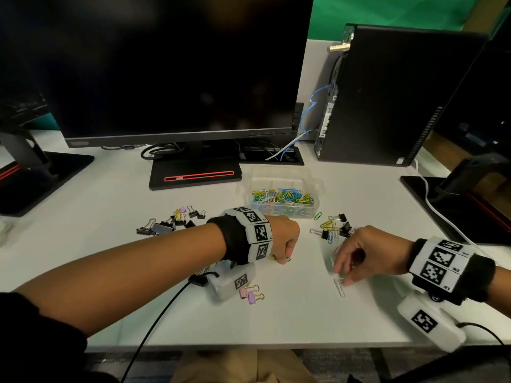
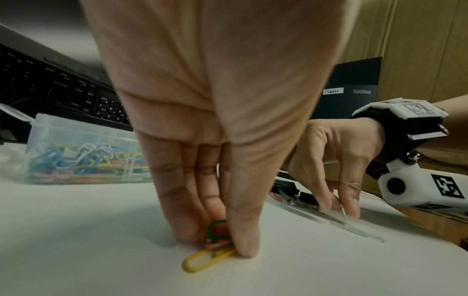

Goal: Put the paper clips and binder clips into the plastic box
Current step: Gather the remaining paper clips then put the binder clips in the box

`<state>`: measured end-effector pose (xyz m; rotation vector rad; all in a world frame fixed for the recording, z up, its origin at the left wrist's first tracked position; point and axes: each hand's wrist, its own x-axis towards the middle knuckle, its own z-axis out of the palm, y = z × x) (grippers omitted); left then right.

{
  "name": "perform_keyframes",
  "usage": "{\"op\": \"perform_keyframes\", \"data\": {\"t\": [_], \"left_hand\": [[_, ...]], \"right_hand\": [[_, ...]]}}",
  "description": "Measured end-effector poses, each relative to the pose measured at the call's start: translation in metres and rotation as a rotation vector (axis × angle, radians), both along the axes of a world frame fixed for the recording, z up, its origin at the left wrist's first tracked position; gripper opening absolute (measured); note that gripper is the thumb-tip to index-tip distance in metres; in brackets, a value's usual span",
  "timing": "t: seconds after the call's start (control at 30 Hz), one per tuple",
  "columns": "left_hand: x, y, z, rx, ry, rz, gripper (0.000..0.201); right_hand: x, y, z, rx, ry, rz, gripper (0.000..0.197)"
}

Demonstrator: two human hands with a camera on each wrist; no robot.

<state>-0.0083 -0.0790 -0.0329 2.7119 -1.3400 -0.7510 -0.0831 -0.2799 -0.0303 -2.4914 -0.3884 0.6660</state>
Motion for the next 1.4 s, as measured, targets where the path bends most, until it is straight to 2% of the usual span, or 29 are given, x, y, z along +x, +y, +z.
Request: {"op": "perform_keyframes", "data": {"t": [0.17, 0.37, 0.57, 0.7, 0.8, 0.9, 0.97, 1.1, 1.17, 1.27, 1.4], "left_hand": [[0.003, -0.004, -0.003, 0.054, 0.01, -0.009, 0.023], [0.003, -0.003, -0.006, 0.051, -0.016, -0.008, 0.023], [0.002, -0.001, -0.004, 0.016, -0.001, 0.011, 0.023], [-0.001, 0.0, -0.005, 0.026, -0.006, 0.016, 0.023], [-0.006, 0.003, -0.007, 0.019, -0.049, -0.006, 0.023], [-0.011, 0.004, -0.008, 0.005, -0.159, -0.076, 0.023], [-0.012, 0.003, -0.009, 0.016, -0.208, -0.119, 0.024], [-0.01, 0.001, -0.008, 0.029, -0.225, -0.131, 0.02], [-0.009, 0.0, -0.008, 0.036, -0.214, -0.126, 0.018], [-0.006, 0.001, -0.002, 0.012, -0.208, -0.118, 0.019], [0.013, 0.003, 0.021, -0.104, -0.248, -0.03, 0.023]], "right_hand": [[-0.006, 0.003, -0.003, 0.05, 0.066, 0.056, 0.029], [-0.001, 0.006, -0.01, 0.046, 0.052, 0.08, 0.019], [0.002, 0.007, -0.01, -0.153, 0.006, 0.169, 0.021], [0.0, 0.008, -0.009, -0.207, -0.02, 0.19, 0.02], [-0.002, 0.009, -0.008, -0.217, -0.033, 0.177, 0.021], [-0.002, 0.01, -0.007, -0.185, -0.039, 0.151, 0.01], [-0.001, 0.011, -0.005, -0.178, -0.047, 0.154, 0.01], [-0.002, 0.014, -0.006, -0.222, -0.089, 0.145, 0.004], [0.0, 0.017, -0.007, -0.264, -0.106, 0.14, 0.008], [0.019, 0.021, 0.003, -0.302, -0.206, 0.112, 0.009], [0.065, 0.024, 0.029, -0.201, -0.425, -0.056, 0.005]]}}
